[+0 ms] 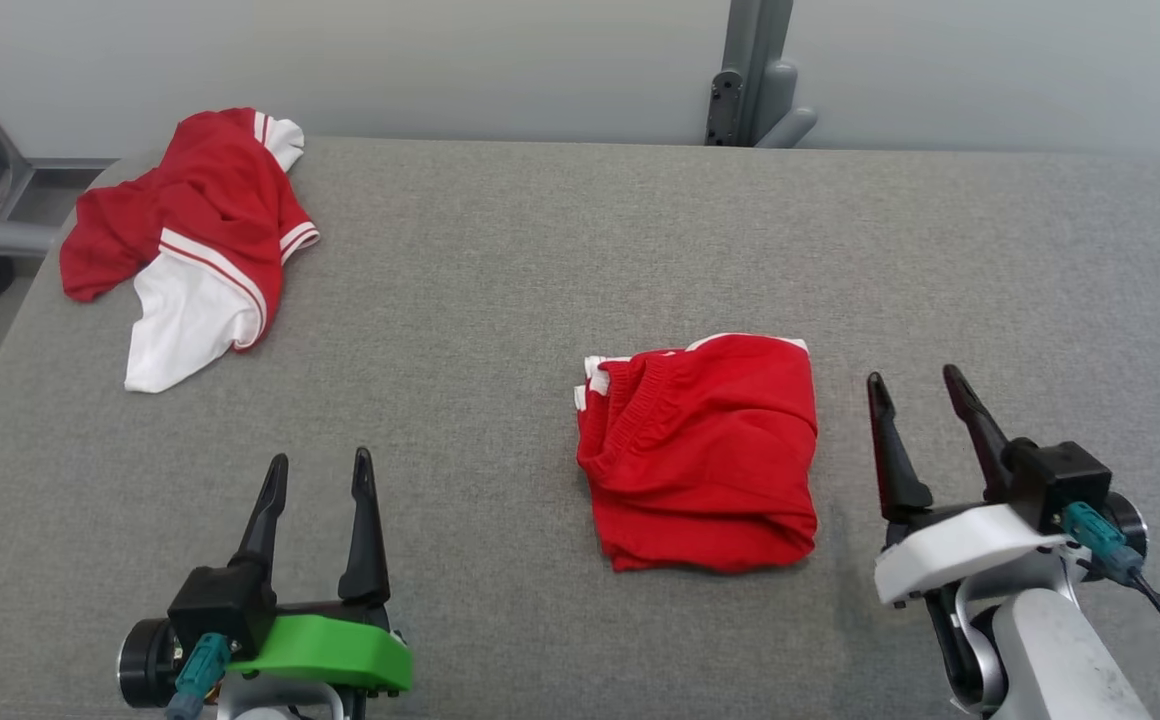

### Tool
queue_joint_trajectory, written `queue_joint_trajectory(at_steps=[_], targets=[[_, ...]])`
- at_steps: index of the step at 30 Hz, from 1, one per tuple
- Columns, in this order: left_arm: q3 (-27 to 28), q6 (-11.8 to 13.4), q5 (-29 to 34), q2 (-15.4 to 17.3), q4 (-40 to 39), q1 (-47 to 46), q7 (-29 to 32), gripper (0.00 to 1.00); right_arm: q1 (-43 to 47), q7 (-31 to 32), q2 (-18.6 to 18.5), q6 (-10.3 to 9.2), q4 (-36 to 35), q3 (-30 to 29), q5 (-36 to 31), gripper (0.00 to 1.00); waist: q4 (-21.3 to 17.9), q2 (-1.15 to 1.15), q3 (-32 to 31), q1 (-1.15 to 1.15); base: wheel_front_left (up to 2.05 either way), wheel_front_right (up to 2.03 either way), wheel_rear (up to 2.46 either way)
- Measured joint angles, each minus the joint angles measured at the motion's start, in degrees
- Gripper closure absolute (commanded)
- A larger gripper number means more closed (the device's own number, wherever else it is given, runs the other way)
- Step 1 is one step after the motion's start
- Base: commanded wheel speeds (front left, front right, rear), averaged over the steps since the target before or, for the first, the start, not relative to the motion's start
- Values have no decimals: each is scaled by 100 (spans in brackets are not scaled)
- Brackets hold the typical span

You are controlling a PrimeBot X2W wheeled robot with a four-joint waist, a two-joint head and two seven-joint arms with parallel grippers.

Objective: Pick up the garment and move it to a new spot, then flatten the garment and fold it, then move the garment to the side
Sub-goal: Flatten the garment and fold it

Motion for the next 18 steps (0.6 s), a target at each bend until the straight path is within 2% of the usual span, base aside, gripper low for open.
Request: queue_joint_trajectory(at_steps=[9,18], targets=[[29,-12,-9,-1,-100,119,0,0,712,-1,-2,0,-924,-277,48,0,-254,0,-44,0,0,0,0],[60,-14,3,0,-112,295,0,0,993,-1,0,0,-1101,-237,137,0,-307,0,-121,0,0,0,0]])
